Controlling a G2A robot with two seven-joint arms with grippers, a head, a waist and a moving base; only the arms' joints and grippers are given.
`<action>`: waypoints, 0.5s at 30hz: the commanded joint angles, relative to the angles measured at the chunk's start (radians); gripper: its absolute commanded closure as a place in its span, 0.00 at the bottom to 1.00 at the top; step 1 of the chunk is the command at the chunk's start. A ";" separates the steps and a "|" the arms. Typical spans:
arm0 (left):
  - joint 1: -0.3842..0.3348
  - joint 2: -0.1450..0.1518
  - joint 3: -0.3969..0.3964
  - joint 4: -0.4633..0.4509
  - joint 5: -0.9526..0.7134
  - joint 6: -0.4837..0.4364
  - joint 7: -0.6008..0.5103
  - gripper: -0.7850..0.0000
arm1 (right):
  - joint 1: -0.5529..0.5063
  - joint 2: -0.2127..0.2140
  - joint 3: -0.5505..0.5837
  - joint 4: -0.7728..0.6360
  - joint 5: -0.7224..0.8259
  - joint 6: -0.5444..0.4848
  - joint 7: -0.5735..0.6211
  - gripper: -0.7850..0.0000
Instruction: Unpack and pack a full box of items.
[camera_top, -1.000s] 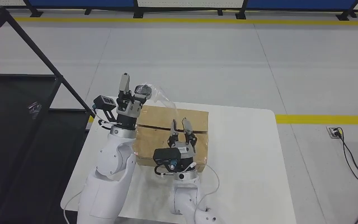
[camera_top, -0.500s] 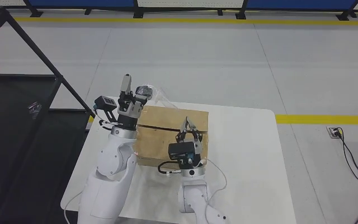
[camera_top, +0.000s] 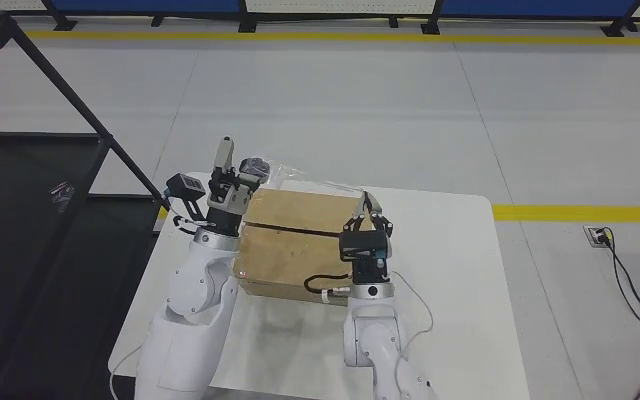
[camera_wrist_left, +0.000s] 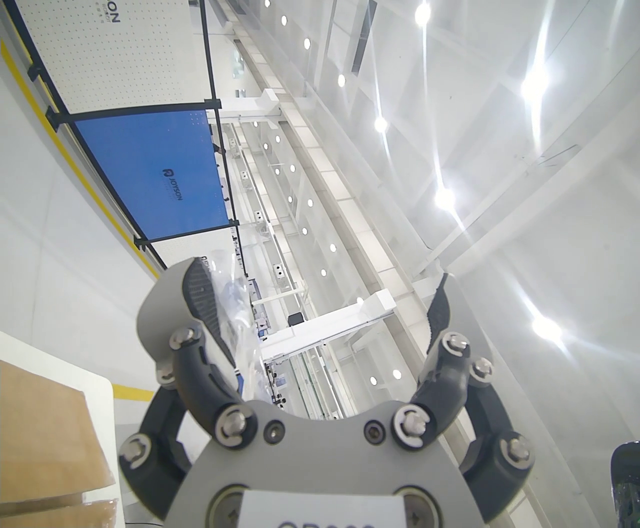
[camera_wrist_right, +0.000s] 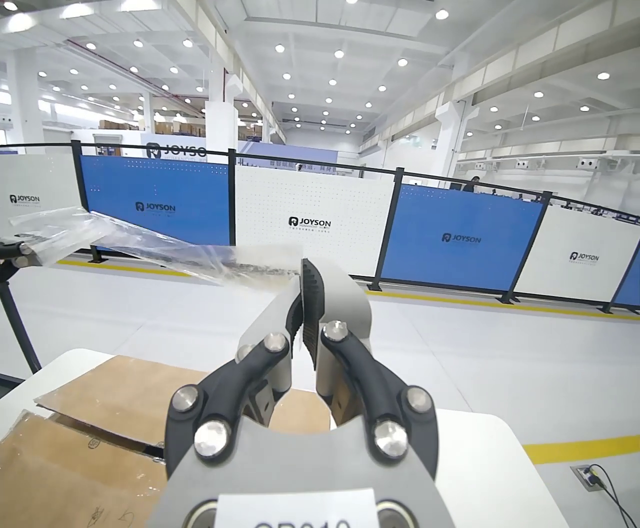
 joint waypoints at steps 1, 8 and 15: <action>0.000 0.001 -0.004 0.003 0.003 0.001 -0.006 0.00 | -0.002 0.001 0.008 -0.007 0.004 -0.002 -0.001 1.00; 0.002 0.006 -0.014 0.012 0.033 0.000 -0.046 0.00 | -0.002 0.002 0.023 -0.019 0.017 -0.008 -0.003 1.00; 0.004 0.013 -0.019 0.022 0.096 -0.018 -0.093 0.00 | 0.005 0.001 0.031 -0.026 0.025 -0.013 0.006 1.00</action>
